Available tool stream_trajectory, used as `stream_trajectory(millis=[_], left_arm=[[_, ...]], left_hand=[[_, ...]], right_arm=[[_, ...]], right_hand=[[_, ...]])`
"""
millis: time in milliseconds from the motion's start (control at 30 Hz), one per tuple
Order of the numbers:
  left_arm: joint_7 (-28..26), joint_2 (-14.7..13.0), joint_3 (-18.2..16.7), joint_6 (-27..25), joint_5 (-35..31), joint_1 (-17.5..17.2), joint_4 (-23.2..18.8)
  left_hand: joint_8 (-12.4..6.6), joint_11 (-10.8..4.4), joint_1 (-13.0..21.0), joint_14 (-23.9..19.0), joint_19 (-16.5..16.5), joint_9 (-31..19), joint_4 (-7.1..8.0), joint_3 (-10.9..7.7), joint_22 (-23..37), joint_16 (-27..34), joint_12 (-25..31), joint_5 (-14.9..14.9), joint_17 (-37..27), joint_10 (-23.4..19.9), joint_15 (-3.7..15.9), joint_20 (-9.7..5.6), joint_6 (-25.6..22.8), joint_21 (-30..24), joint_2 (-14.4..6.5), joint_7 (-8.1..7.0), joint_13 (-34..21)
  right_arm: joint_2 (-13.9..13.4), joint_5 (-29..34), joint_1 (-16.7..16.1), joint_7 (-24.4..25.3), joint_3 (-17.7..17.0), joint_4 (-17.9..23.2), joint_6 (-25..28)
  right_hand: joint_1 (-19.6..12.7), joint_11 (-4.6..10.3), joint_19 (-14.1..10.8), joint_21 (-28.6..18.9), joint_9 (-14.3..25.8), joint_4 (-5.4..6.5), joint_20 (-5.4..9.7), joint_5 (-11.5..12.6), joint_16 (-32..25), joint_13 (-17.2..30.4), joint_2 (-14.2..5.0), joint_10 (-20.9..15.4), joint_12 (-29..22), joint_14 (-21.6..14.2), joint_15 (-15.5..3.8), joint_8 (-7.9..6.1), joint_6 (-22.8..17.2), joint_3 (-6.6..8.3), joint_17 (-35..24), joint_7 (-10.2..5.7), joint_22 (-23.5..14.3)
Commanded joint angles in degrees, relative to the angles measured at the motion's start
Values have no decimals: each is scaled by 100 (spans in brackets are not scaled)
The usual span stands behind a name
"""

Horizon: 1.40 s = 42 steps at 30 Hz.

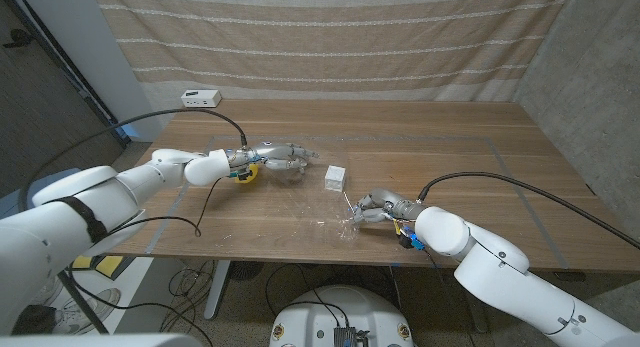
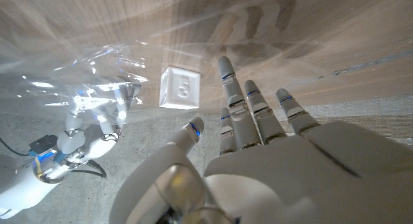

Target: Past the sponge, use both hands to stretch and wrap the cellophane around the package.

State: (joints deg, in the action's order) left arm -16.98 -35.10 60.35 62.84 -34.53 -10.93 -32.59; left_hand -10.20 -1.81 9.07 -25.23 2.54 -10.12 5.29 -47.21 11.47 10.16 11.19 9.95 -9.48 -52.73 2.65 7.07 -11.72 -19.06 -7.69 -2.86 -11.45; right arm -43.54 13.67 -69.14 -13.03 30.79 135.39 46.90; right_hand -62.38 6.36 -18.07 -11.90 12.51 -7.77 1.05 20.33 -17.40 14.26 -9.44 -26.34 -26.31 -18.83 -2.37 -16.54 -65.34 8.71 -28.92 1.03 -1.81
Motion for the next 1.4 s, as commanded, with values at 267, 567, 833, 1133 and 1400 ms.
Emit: stream_trajectory(millis=[267,567,833,1133,1400], left_arm=[[509,-394,-466,-445,220,-443,-1066],[720,-481,-737,-603,251,-634,-1416],[928,-587,-961,-741,332,-826,-1731],[1035,-641,-1143,-792,350,-965,-1926],[1074,-661,-1258,-841,351,-1050,-2022]], left_hand=[[-13,33,40,40,-9,-13,-22,-5,1,2,-5,23,-9,45,156,9,46,9,-111,-9,-3],[-36,73,39,58,-27,-14,-31,-8,3,4,22,21,-7,1,162,6,9,18,-105,6,-3],[-110,121,36,7,-3,-15,-42,-18,5,39,131,18,-4,-353,260,-34,-235,14,-116,139,-1],[-106,154,34,-23,4,-15,-56,-20,6,43,103,15,2,-342,262,-35,-282,13,-101,132,0],[-87,196,34,-38,4,-15,-67,-22,7,40,93,13,4,-354,226,-39,-273,15,-97,122,0]], right_arm=[[478,-4078,-619,1825,-1359,-956,-2410],[530,-4846,-443,1835,-1258,-1482,-3338],[463,-5014,-152,1947,-1080,-1689,-3769],[637,-4908,338,1954,-640,-2075,-4182],[980,-4654,844,1702,-225,-2632,-4800]], right_hand=[[11,-15,-246,-586,176,138,-47,-116,-259,138,-113,-132,-196,-222,-578,-95,123,15,-297,-70,-966],[-40,-13,-308,-642,315,192,-45,-194,-637,298,-105,-225,-380,-496,-626,-178,194,17,-675,-102,-998],[-73,74,-398,-717,409,237,-50,-254,-876,428,-107,-176,-481,-465,-649,-220,272,14,-1002,-113,-1029],[-175,63,-950,-1195,398,261,74,-376,-1908,671,-86,-279,-665,-1176,-828,-219,318,-23,-1827,-115,-1251],[-204,105,-934,-1383,406,285,114,-435,-2294,777,-92,-334,-719,-1116,-894,-215,339,-58,-2202,-157,-1403]])
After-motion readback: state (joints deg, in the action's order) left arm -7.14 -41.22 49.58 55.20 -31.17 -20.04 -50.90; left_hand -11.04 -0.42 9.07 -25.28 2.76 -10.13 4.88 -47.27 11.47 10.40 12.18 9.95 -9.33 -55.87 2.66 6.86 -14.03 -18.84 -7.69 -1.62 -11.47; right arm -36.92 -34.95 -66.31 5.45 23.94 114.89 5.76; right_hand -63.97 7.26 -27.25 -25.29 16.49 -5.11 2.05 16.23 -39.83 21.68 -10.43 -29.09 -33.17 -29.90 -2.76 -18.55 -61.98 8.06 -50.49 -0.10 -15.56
